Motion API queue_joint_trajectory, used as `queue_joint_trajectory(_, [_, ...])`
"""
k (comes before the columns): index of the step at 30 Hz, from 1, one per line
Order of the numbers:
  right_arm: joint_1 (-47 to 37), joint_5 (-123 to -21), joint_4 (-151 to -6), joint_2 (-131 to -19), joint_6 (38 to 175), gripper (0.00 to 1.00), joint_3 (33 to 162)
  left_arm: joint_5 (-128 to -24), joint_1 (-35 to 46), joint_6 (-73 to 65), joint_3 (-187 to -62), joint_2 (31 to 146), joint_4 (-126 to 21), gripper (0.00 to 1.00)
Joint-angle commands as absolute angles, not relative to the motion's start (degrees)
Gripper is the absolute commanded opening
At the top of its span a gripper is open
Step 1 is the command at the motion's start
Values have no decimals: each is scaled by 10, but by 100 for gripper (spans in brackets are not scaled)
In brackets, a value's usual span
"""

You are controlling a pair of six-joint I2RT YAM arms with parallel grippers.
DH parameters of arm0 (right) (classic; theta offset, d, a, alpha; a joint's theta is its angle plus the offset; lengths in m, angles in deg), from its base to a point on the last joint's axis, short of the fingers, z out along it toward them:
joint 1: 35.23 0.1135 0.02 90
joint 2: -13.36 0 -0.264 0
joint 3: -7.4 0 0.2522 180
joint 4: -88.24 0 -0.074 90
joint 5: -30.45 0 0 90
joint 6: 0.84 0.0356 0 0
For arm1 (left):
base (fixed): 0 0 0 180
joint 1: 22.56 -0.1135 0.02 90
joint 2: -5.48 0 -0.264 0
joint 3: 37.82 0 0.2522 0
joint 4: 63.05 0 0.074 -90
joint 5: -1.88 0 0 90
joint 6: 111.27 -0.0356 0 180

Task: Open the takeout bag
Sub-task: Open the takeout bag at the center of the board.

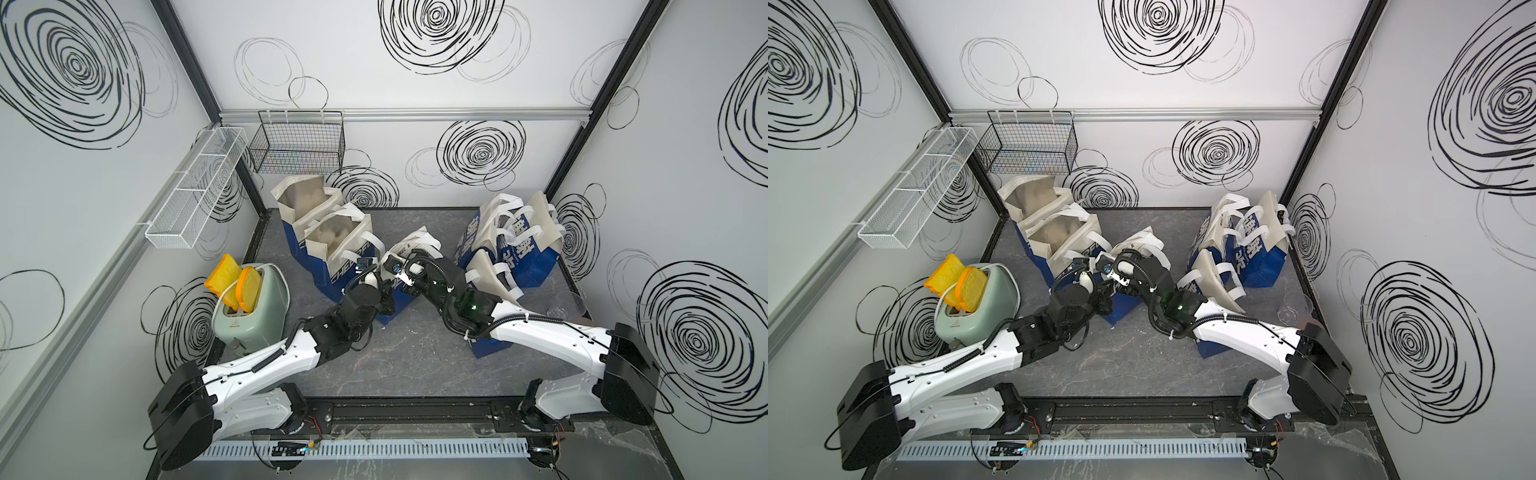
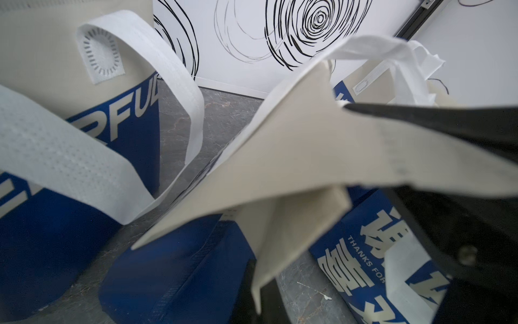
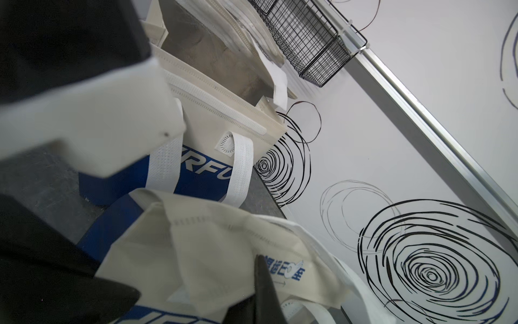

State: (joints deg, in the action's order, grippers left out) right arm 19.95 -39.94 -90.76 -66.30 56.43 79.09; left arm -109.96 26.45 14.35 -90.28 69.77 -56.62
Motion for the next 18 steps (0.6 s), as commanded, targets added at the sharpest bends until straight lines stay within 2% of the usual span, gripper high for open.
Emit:
queue_joint_trajectory(1, [168,-371,-870,-630,561,0,837,-1093,260,160,-874,714,-482,0])
queue_joint_trajectory(18, [168,-361,-794,-660,444,0,949,-1091,256,178,-861,769,-416,0])
